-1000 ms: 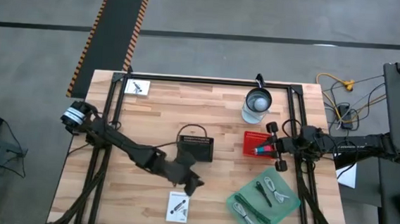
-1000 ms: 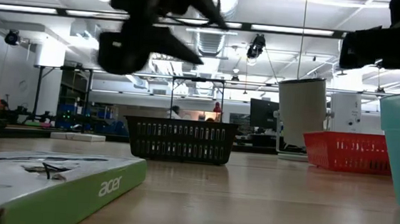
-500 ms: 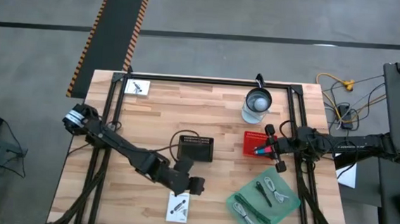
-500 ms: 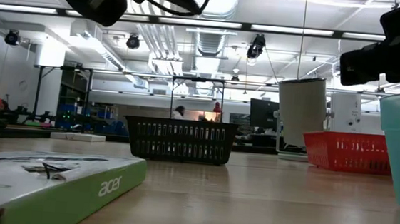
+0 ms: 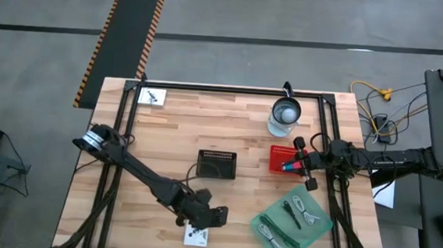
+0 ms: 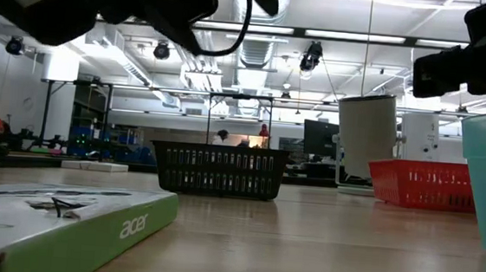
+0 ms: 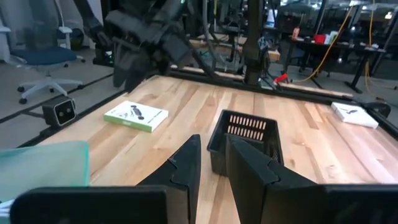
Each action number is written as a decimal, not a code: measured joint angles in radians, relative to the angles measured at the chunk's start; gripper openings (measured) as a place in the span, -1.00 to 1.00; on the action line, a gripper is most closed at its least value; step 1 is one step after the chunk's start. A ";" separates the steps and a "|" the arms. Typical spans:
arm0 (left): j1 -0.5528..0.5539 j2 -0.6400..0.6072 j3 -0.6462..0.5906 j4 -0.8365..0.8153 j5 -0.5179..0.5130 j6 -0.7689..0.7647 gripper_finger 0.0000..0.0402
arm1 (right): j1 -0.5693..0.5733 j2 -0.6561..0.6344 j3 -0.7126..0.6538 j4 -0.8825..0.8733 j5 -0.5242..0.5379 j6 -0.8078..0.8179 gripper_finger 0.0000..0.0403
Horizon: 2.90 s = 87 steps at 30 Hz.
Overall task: Pick and place items into bin
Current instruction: Put the bottom white card reader box into the black bin
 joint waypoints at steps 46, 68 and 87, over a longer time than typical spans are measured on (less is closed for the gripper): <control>-0.070 0.266 0.269 -0.367 0.003 -0.180 -0.16 | 0.000 0.003 0.000 0.012 0.000 -0.002 -0.69; -0.074 0.288 0.236 -0.327 0.025 -0.119 -0.16 | 0.000 0.002 0.000 0.007 0.000 -0.003 -0.69; -0.073 0.285 0.160 -0.391 0.156 -0.098 -0.33 | 0.000 0.002 0.000 0.007 0.000 -0.010 -0.69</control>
